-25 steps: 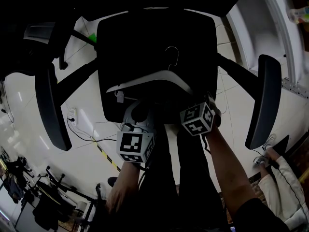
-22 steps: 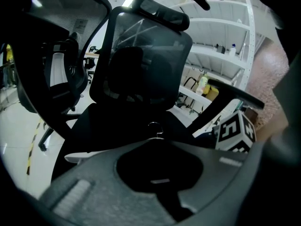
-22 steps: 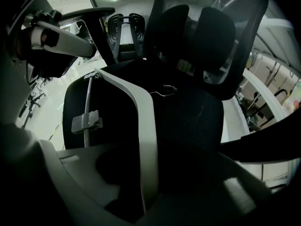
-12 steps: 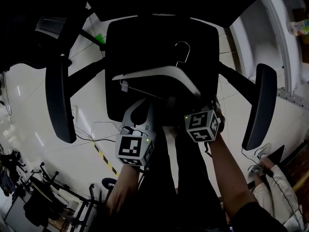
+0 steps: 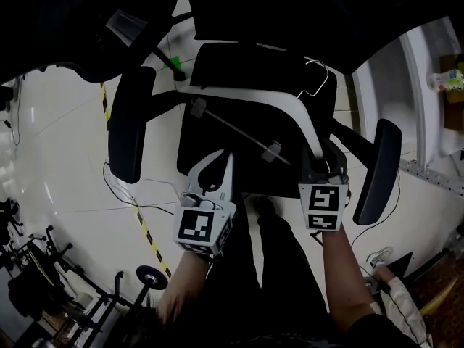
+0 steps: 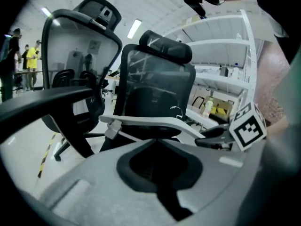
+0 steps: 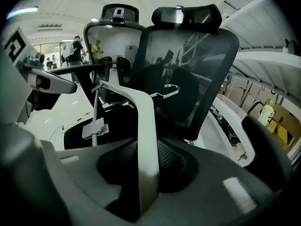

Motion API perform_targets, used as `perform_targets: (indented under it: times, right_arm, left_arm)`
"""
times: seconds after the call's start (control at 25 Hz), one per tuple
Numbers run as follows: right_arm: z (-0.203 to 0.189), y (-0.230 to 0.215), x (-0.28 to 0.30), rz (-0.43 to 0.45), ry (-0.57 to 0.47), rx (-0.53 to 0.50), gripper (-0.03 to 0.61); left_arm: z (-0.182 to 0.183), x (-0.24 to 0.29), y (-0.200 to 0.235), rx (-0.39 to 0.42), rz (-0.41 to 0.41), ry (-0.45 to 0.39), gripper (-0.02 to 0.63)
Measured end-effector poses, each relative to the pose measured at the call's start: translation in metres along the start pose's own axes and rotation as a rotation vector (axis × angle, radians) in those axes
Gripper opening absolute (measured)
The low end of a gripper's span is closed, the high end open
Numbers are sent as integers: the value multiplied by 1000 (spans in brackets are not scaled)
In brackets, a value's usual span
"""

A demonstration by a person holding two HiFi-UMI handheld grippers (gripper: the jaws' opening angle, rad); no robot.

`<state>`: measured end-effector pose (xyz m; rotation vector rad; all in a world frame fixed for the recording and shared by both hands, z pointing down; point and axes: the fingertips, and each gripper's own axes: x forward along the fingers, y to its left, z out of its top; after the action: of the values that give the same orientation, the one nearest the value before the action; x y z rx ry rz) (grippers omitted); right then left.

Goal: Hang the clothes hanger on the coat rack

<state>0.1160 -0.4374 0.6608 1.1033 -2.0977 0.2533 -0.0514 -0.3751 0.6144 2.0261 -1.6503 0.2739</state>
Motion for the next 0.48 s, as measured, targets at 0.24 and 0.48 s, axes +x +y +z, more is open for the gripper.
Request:
perform_targets:
  times: [0.24,0.48]
  right_arm:
    - [60,-2,-49,44,-147,-3,120]
    - [100,7,-87,209,-236,-111,119]
  left_arm:
    - [49,-52,-11,-33,65,-81,5]
    - [87,-113,-6,-54,224,-171,5]
